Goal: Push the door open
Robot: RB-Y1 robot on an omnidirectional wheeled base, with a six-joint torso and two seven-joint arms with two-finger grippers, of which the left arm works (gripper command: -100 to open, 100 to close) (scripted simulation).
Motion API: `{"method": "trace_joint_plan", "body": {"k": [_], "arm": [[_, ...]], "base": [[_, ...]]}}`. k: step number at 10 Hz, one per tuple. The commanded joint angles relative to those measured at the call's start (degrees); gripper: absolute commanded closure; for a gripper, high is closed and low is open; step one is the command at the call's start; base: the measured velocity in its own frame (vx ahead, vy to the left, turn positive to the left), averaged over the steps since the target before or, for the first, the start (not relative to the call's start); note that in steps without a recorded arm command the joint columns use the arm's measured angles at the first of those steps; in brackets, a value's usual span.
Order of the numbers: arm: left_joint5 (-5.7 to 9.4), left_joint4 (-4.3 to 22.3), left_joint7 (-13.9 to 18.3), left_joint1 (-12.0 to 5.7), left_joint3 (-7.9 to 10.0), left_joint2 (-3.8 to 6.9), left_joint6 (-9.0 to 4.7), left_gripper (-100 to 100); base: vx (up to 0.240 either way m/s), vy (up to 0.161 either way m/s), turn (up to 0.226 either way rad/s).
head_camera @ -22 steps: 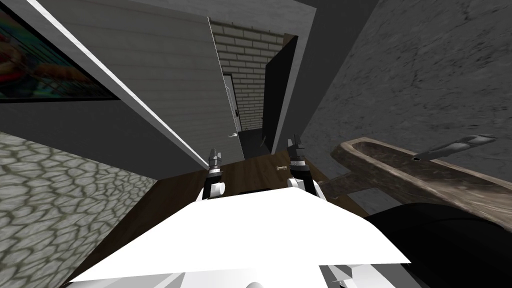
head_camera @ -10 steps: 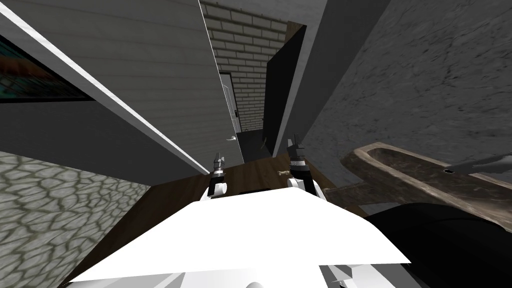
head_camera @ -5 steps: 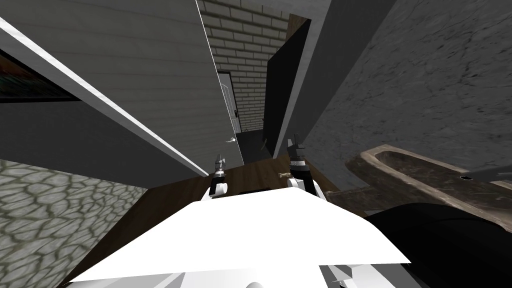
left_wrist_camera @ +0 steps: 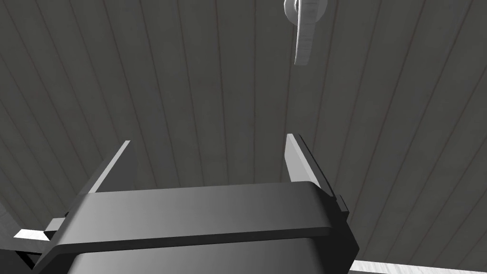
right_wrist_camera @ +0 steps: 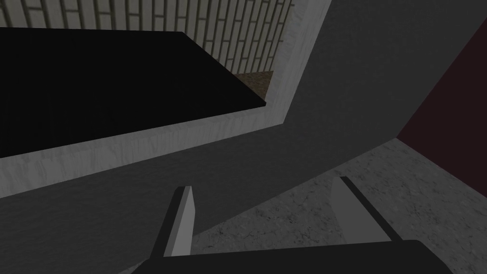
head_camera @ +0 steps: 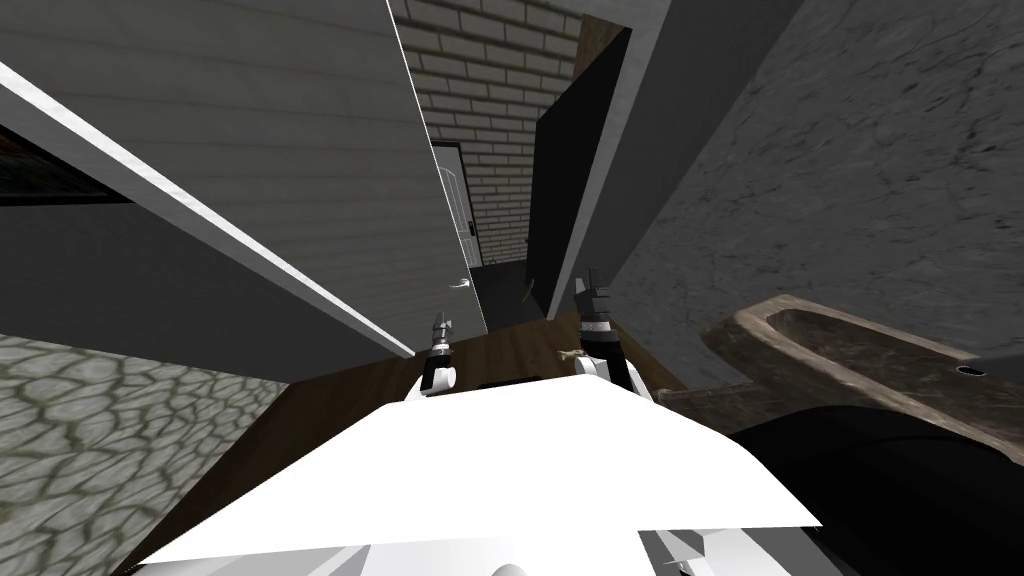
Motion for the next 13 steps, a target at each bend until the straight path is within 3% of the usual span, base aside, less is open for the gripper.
{"method": "trace_joint_plan", "body": {"k": [1, 5, 6, 13], "arm": [[0.31, 2.29, 0.18, -1.01, 0.08, 0.15, -0.31, -100], [0.96, 7.45, 0.54, -3.01, 0.18, 0.28, -1.31, -100], [1.26, 9.87, 0.71, -3.95, 0.22, 0.34, -1.78, -100], [2.28, 17.98, 1.28, -7.09, 0.37, 0.45, -3.36, -100]], "base": [[0.109, -0.007, 0.003], [0.101, 0.000, 0.000], [0.147, -0.019, -0.001], [0.101, 0.002, 0.000]]}}
